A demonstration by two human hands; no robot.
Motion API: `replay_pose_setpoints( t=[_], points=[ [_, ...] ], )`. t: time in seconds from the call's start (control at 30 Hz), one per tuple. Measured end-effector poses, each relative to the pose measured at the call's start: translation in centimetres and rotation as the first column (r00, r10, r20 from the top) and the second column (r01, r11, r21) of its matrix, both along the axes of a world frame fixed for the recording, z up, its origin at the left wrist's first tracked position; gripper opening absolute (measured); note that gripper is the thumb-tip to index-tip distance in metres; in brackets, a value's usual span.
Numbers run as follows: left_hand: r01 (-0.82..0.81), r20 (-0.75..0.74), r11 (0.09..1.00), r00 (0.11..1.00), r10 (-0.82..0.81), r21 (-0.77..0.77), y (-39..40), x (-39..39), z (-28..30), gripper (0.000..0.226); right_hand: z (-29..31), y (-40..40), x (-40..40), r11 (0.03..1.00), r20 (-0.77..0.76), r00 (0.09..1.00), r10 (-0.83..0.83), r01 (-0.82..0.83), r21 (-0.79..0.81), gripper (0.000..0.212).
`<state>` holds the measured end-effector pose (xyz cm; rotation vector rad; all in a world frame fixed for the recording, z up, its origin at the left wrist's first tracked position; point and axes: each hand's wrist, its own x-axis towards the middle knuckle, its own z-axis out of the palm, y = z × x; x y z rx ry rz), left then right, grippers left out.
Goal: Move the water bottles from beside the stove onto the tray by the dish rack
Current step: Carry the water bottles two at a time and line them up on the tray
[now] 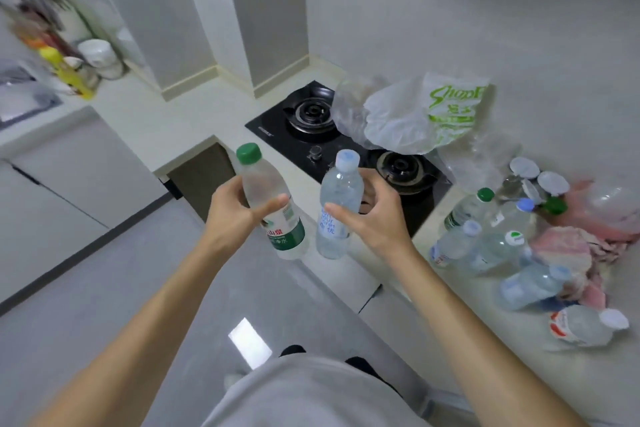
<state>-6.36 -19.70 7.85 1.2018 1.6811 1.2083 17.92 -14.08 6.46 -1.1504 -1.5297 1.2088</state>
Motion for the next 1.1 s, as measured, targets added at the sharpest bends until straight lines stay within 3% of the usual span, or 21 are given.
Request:
replay_pose_setpoints(
  t=[0.3,0.57,0.9,1.1],
  points=[
    [-0.143,-0.016,0.989,0.989,0.144,0.034,-5.6,-18.3,2.1,0.03,2.7,-1.0,-20.4,0.978,-0.041,0.979,0.202,-0.199,0.067,0.046],
    [-0.362,-0.027,0.928,0.93,0.366,0.086,-11.5,-33.3,3.8,0.035,5.0,-2.1,-39.0,0.891,-0.038,0.895,0.444,-0.436,0.124,0.046],
    [-0.662,-0.028,0.745,0.746,0.665,0.08,-16.1,-48.3,3.4,0.038,4.4,-1.6,-60.1,0.712,-0.024,0.714,0.7,-0.694,0.111,0.047],
    [-0.796,-0.081,0.602,0.597,0.798,0.058,-16.7,-59.2,3.5,0.029,4.4,-0.1,-75.3,0.562,-0.052,0.559,0.827,-0.822,0.095,0.045]
  ],
)
